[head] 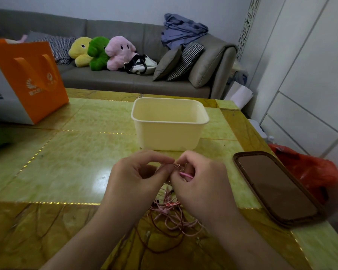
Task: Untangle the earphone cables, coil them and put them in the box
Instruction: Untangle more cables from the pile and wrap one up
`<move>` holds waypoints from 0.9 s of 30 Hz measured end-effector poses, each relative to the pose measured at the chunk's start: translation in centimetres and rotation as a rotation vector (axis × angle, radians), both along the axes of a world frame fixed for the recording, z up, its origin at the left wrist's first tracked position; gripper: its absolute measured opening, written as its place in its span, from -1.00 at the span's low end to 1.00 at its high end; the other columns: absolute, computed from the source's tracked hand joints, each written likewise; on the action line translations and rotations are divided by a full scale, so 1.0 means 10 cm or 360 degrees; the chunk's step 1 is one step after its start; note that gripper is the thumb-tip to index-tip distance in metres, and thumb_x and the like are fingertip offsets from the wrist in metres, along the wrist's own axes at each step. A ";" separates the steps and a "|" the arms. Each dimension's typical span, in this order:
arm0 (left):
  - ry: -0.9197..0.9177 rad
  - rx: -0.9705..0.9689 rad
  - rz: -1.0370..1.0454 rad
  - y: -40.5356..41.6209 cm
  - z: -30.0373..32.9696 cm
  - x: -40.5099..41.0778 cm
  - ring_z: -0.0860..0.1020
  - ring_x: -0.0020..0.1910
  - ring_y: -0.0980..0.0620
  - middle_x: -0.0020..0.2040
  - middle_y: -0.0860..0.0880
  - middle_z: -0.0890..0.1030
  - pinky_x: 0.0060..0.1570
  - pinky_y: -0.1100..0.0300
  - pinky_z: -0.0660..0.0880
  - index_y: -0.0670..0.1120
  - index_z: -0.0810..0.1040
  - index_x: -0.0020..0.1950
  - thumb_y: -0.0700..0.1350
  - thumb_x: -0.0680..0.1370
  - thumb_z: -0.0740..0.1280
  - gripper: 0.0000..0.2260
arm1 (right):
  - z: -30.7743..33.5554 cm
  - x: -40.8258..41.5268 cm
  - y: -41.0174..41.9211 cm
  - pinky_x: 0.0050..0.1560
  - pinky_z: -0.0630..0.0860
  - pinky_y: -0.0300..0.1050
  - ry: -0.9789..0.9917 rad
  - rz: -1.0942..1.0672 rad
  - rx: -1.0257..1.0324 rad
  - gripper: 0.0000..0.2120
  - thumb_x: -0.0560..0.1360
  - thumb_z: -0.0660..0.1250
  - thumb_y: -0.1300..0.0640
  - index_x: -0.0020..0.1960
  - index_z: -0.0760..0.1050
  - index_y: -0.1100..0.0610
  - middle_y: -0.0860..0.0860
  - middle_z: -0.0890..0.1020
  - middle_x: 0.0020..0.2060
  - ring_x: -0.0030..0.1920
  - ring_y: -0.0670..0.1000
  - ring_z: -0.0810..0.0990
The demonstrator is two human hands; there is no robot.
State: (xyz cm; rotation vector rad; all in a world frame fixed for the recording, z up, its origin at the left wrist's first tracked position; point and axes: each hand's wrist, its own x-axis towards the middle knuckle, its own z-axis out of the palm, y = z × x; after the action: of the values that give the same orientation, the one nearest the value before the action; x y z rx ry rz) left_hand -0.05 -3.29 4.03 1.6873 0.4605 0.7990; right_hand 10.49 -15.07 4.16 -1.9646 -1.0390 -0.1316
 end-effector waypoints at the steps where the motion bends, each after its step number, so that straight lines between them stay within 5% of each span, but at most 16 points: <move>1: 0.0000 -0.0036 -0.0008 -0.01 0.00 0.00 0.75 -0.21 -0.16 -0.19 -0.03 0.76 -0.15 -0.31 0.64 0.06 0.76 -0.08 -0.25 0.53 0.53 -0.81 | -0.01 0.00 0.00 -0.43 0.49 0.10 -0.0043 -0.0014 -0.0001 -0.83 0.51 0.46 -0.02 -0.18 0.54 0.01 -0.07 0.50 -0.47 -0.42 0.00 0.51; 10: 0.0062 -0.0380 -0.0241 0.06 0.03 -0.01 0.77 -0.13 -0.17 -0.16 -0.21 0.76 -0.03 0.01 0.70 -0.27 0.60 0.00 -0.30 0.61 0.41 -0.96 | -0.02 -0.04 0.00 -0.44 0.42 -0.01 -0.0361 0.0003 -0.0084 -0.86 0.59 0.41 -0.02 -0.11 0.53 -0.03 -0.15 0.41 -0.44 -0.41 -0.04 0.47; 19: 0.0011 -0.0382 0.0055 0.08 -0.01 -0.02 0.75 -0.25 -0.07 -0.16 -0.11 0.77 -0.25 0.19 0.65 -0.18 0.73 -0.03 -0.34 0.56 0.47 -0.91 | -0.02 -0.02 -0.01 -0.32 0.44 -0.10 -0.0089 0.0249 -0.0135 -0.87 0.60 0.38 0.05 0.12 0.50 -0.11 -0.23 0.46 -0.40 -0.34 -0.16 0.48; 27: 0.0102 -0.0301 0.0108 0.07 -0.01 0.00 0.75 -0.29 -0.07 -0.13 -0.03 0.78 -0.27 0.16 0.65 -0.12 0.74 -0.05 -0.31 0.54 0.51 -0.90 | 0.09 -0.02 -0.05 -0.35 0.36 -0.34 0.0252 0.0235 0.0094 -0.83 0.61 0.41 0.24 -0.08 0.57 -0.01 -0.12 0.59 -0.32 -0.33 -0.09 0.56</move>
State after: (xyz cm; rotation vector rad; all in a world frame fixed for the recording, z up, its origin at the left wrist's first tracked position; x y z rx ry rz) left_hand -0.08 -2.57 3.98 1.5313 0.6213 0.7280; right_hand 10.29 -15.60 5.10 -1.8073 -1.0594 0.0728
